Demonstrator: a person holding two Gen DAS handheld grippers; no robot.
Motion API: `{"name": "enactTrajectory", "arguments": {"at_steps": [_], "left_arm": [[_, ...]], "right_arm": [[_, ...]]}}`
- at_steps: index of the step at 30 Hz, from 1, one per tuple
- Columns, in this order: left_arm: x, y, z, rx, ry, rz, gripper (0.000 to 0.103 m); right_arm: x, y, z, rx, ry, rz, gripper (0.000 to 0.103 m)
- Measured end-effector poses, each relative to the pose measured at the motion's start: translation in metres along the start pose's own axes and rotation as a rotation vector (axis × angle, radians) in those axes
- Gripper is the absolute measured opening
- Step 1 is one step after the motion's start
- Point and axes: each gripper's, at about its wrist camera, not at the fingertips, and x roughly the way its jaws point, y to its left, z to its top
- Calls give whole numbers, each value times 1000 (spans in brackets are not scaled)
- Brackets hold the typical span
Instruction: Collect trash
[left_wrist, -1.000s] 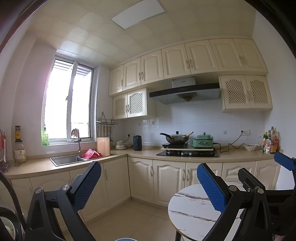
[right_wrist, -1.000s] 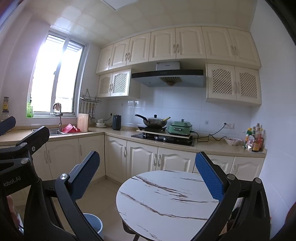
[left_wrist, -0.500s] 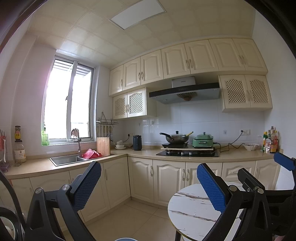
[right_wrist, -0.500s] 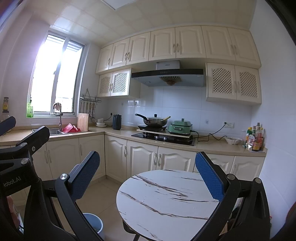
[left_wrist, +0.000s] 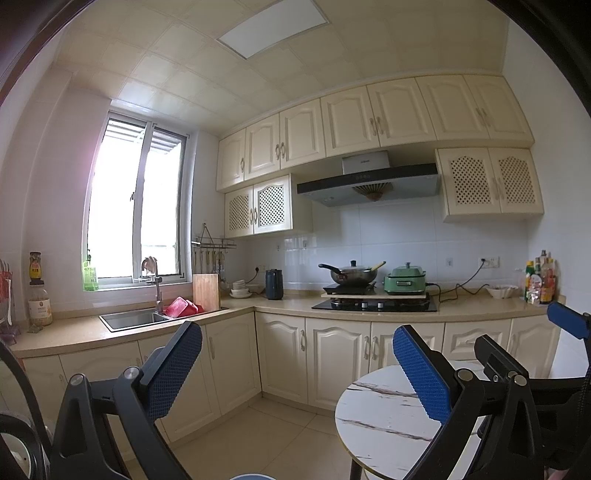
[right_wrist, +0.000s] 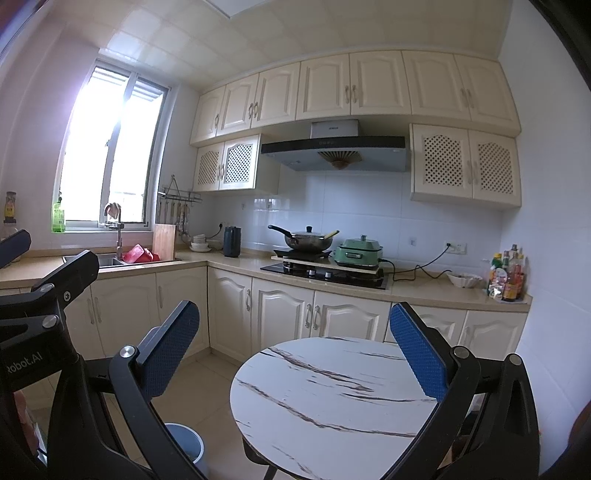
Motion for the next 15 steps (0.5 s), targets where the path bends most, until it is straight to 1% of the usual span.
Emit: {"name": "enactTrajectory", "arguments": {"at_steps": [15], "left_arm": [[11, 11, 0, 2, -1, -22, 103]], "right_arm": [[3, -1, -2, -4, 11, -1, 103]]}}
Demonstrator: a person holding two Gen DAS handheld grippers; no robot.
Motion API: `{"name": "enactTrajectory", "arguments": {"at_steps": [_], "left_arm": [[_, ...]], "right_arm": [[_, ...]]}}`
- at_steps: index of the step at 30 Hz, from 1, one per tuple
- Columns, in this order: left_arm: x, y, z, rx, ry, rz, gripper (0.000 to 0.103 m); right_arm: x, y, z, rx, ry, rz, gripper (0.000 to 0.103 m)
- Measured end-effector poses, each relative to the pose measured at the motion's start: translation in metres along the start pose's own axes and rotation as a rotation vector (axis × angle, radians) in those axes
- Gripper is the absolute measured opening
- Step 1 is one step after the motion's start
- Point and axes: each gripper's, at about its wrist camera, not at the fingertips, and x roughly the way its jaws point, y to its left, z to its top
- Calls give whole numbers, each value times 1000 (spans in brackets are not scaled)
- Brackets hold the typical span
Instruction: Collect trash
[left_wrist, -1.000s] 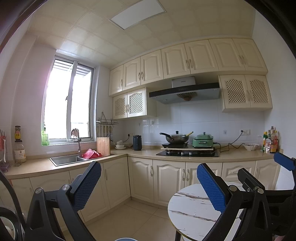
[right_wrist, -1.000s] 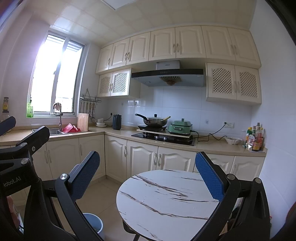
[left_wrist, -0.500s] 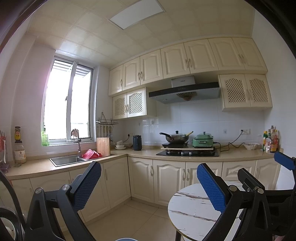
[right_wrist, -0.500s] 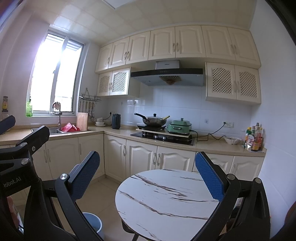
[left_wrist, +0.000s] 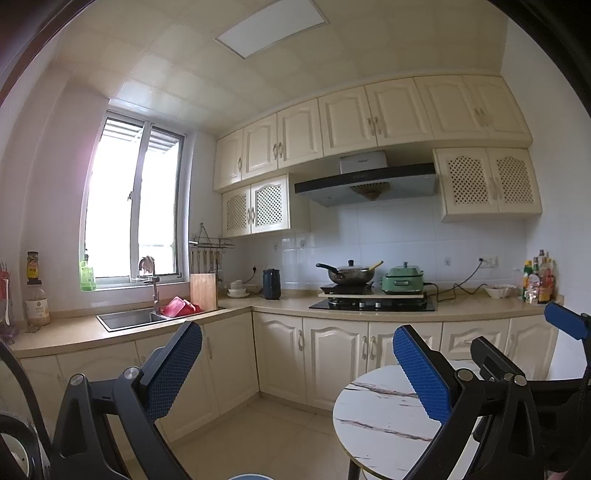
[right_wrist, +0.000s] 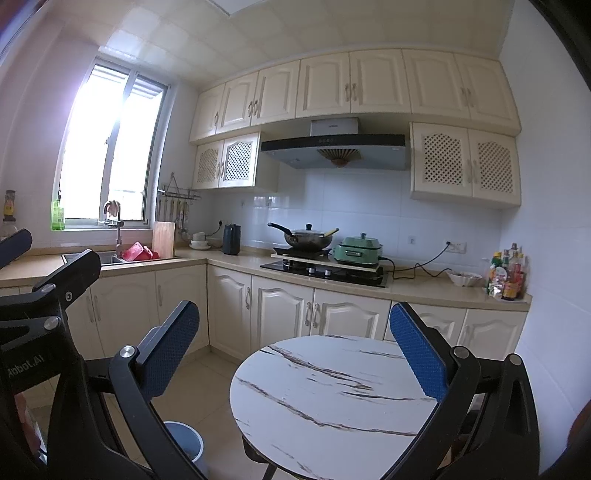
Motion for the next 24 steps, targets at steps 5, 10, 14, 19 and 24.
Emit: {"name": "enactTrajectory", "arguments": {"at_steps": [5, 10, 14, 19, 24], "left_arm": [[-1, 5, -1, -8, 11, -5, 103], [0, 9, 1, -3, 3, -2, 103], [1, 11, 1, -4, 5, -4, 103], [2, 12, 2, -3, 5, -5, 103], [2, 12, 2, -2, 4, -5, 103]], "right_arm": [[1, 0, 0, 1, 2, 4, 103], [1, -1, -1, 2, 2, 5, 103], [2, -2, -1, 2, 3, 5, 103], [2, -2, -1, 2, 3, 5, 103], [2, -3, -1, 2, 3, 5, 103]]}}
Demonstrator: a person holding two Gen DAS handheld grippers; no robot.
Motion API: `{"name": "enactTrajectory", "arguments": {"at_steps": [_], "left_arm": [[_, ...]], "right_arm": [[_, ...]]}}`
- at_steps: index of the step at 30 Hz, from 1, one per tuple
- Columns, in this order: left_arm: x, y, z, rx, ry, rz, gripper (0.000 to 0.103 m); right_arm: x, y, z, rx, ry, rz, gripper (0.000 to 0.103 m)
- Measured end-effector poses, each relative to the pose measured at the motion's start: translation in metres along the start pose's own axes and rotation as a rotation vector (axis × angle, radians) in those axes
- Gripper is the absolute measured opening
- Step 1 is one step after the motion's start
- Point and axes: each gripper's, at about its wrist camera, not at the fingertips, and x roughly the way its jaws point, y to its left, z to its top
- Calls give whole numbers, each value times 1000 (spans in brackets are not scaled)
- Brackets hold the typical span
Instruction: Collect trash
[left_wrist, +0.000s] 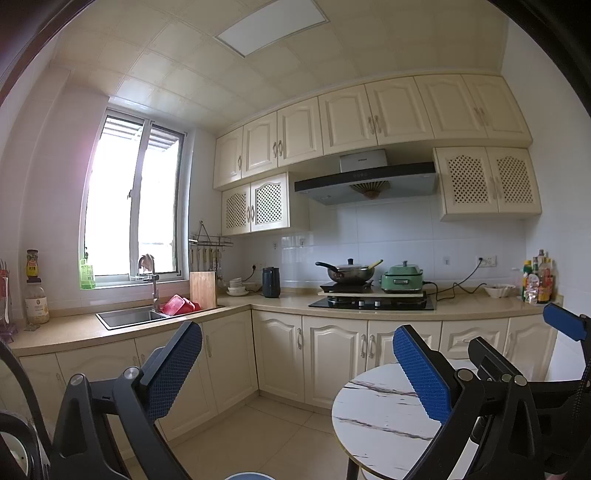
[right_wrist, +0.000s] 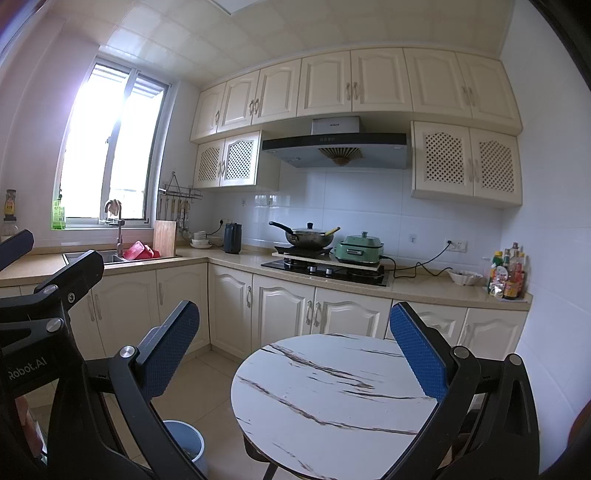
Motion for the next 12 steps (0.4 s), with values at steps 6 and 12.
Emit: {"name": "enactTrajectory", "arguments": {"at_steps": [6, 12], "left_arm": [[0, 2, 0, 0, 1, -1, 103], [1, 4, 1, 1, 1, 0, 103]], "right_arm": [[0, 0, 0, 0, 0, 1, 103], [0, 0, 0, 1, 2, 2, 103]]}}
